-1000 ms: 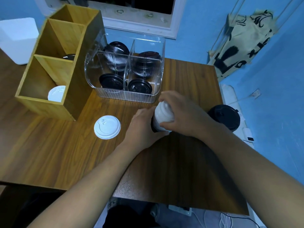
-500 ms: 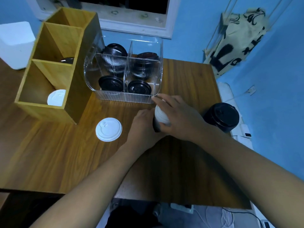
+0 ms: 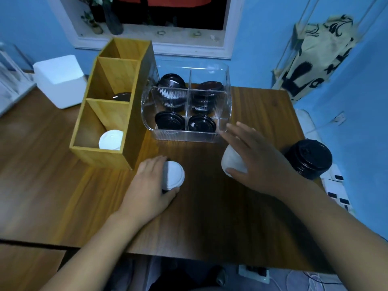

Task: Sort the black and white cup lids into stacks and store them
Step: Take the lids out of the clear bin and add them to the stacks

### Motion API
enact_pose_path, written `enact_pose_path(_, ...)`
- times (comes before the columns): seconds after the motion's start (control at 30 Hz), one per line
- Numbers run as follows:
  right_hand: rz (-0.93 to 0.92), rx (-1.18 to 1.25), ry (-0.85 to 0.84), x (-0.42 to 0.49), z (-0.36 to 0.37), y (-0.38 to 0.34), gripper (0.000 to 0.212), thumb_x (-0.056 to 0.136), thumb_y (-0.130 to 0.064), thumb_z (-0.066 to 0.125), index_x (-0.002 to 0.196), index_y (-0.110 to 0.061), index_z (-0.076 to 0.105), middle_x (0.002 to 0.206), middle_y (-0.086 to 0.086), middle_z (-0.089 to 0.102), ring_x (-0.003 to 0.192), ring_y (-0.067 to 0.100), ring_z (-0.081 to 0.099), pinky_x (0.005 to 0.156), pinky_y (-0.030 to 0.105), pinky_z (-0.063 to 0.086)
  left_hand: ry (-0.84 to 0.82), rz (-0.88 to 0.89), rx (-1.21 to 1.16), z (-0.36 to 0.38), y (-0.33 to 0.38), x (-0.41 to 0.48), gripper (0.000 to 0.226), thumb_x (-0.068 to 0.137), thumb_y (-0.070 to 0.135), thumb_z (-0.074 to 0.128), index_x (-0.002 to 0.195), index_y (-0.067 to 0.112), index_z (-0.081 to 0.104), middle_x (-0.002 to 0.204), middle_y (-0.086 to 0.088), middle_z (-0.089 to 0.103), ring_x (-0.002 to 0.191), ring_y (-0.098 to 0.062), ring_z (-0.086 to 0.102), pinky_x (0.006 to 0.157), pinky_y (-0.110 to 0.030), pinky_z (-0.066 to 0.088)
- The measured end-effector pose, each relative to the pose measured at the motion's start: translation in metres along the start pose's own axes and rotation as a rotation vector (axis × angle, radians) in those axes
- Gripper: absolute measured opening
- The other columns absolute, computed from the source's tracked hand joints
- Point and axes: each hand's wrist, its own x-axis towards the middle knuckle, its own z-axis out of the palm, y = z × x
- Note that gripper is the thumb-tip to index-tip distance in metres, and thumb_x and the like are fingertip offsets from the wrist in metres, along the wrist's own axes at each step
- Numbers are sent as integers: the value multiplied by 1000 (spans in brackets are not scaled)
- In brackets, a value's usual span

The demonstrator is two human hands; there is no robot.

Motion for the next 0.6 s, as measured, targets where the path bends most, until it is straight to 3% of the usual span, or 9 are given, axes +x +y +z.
enact_pose_path(0.13,-111,44,101,4,27,-56,68,90,-37,65,151,-22,39,159,3,36,150,21,26,118,38,16,-45,-1,-69,-2,-16,-1,82,78,48,84,145,19,48,134,1,57,126,-18,48,102,-31,43)
enact_pose_path(0.23,-80,239,-4,13,55,-87,66,93,-36,65,153,-26,36,162,-3,29,151,15,20,118,29,17,-41,-10,-103,-4,-21,1,88,74,56,83,146,24,45,133,6,56,124,-11,48,101,-33,48)
enact_pose_path(0.37,-12,436,-175,26,80,-104,68,93,-46,66,152,-29,36,166,-9,16,151,10,14,119,33,30,-98,17,-162,-5,-32,-3,95,71,54,86,150,25,42,140,7,52,131,-8,44,110,-31,41)
enact_pose_path(0.5,41,433,-161,26,88,-111,68,86,-54,71,142,-25,47,163,-6,25,148,11,20,118,30,27,-195,93,-230,-11,-52,-7,96,71,45,87,153,27,39,144,13,45,134,3,35,112,-21,32)
enact_pose_path(0.6,81,417,-111,22,84,-114,56,87,-49,72,133,-23,54,156,-4,37,140,9,28,114,34,37,-243,153,-221,-14,-60,-5,88,75,39,85,151,32,42,146,16,44,134,8,33,111,-11,29)
